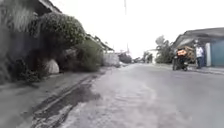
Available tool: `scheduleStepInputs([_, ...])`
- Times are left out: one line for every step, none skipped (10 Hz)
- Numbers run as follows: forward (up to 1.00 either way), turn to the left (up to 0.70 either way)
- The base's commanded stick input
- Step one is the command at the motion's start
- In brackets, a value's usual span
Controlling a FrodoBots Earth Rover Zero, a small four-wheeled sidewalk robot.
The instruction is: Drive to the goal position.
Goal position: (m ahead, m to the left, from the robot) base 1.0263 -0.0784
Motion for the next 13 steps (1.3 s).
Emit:
scheduleStepInputs([1.00, 0.00])
scheduleStepInputs([1.00, 0.00])
scheduleStepInputs([1.00, 0.00])
scheduleStepInputs([1.00, 0.00])
scheduleStepInputs([1.00, 0.00])
scheduleStepInputs([1.00, 0.00])
scheduleStepInputs([1.00, 0.00])
scheduleStepInputs([1.00, 0.00])
scheduleStepInputs([1.00, 0.00])
scheduleStepInputs([1.00, 0.00])
scheduleStepInputs([1.00, 0.00])
scheduleStepInputs([1.00, 0.00])
scheduleStepInputs([1.00, 0.00])
